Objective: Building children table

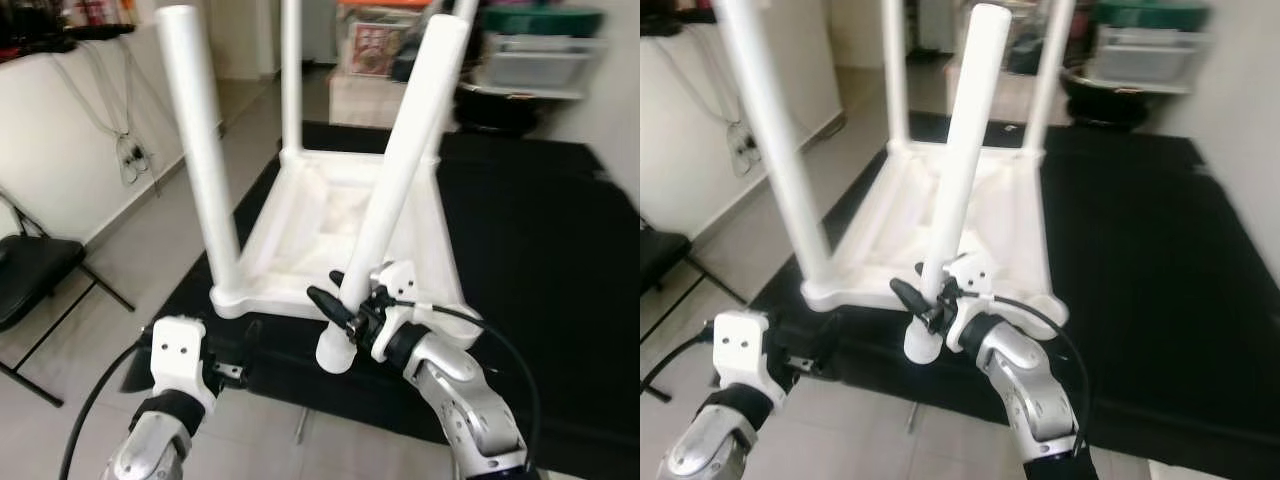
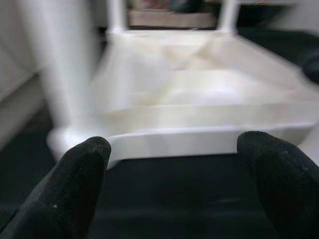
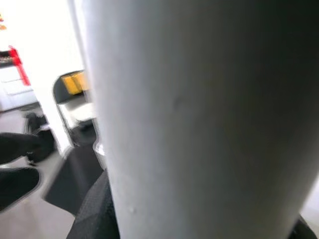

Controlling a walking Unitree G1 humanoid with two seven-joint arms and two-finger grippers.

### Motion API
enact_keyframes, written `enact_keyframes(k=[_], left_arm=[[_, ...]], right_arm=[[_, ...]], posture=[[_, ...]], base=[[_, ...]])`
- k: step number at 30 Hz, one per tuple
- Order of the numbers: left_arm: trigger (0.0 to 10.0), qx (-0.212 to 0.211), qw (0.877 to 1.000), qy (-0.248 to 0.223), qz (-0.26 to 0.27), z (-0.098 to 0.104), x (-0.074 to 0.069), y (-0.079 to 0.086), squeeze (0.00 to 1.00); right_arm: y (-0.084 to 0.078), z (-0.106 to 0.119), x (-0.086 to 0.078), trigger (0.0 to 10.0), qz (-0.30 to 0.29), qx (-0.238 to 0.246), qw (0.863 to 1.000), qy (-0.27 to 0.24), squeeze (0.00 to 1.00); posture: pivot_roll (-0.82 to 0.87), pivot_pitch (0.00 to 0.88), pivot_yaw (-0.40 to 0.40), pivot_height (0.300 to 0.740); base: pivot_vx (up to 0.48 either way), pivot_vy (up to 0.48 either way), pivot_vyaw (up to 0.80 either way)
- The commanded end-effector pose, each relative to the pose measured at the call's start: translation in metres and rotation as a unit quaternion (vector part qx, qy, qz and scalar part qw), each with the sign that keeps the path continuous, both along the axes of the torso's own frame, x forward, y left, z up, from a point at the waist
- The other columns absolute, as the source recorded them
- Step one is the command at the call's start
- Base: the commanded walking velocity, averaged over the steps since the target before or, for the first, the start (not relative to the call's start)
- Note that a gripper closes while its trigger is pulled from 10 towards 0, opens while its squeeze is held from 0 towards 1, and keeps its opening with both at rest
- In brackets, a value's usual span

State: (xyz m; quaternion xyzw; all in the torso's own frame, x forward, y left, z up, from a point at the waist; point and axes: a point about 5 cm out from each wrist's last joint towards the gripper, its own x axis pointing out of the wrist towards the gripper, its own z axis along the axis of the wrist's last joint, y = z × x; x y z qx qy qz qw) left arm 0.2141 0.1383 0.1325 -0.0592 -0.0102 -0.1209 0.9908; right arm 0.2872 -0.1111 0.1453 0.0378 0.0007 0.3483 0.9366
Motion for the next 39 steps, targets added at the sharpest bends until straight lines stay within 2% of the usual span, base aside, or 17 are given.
enact_keyframes(k=[1,11,14,16,20,22,31,39], left_arm=[[10.0,0.005,1.0,-0.001,0.002,-0.002,0.001,0.003,0.0],[10.0,0.026,1.0,-0.015,0.006,0.0,0.004,0.001,0.0],[10.0,0.03,0.999,-0.021,0.013,0.003,0.006,0.002,0.0],[10.0,0.033,0.999,-0.027,0.031,0.006,0.013,0.006,0.0],[10.0,0.037,0.998,-0.031,0.037,0.009,0.016,0.007,0.0],[10.0,0.048,0.998,-0.036,0.038,0.011,0.02,0.004,0.0],[10.0,0.064,0.995,-0.05,0.055,0.017,0.027,0.008,0.0],[10.0,0.069,0.991,-0.082,0.084,0.037,0.036,0.018,0.0]], right_arm=[[0.004,0.004,0.001,10.0,0.007,0.007,1.0,-0.015,0.0],[0.004,0.008,0.006,10.0,0.01,0.006,1.0,-0.019,0.0],[0.004,0.015,0.009,10.0,0.013,0.008,0.999,-0.031,0.0],[0.005,0.034,0.014,10.0,0.021,0.015,0.998,-0.056,0.0],[0.004,0.041,0.016,10.0,0.02,0.016,0.997,-0.068,0.0],[0.004,0.056,0.021,10.0,0.014,0.02,0.996,-0.088,0.0],[0.004,0.074,0.028,10.0,0.009,0.03,0.995,-0.098,0.0],[0.007,0.088,0.032,10.0,0.02,0.034,0.993,-0.115,0.0]], posture=[[-0.11,0.019,0.011,0.74],[-0.1,0.016,0.006,0.74],[-0.1,0.016,0.006,0.74],[-0.11,0.014,0.01,0.74],[-0.11,0.014,0.01,0.74],[-0.11,0.011,0.015,0.74],[-0.11,0.007,0.019,0.74],[-0.11,0.003,0.019,0.74]], base=[[0.0,0.0,0.0],[0.0,0.0,0.0],[0.0,0.0,0.0],[0.0,0.0,0.0],[0.0,0.0,0.0],[0.0,0.0,0.0],[0.0,0.0,0.0],[0.0,0.0,-0.8]])
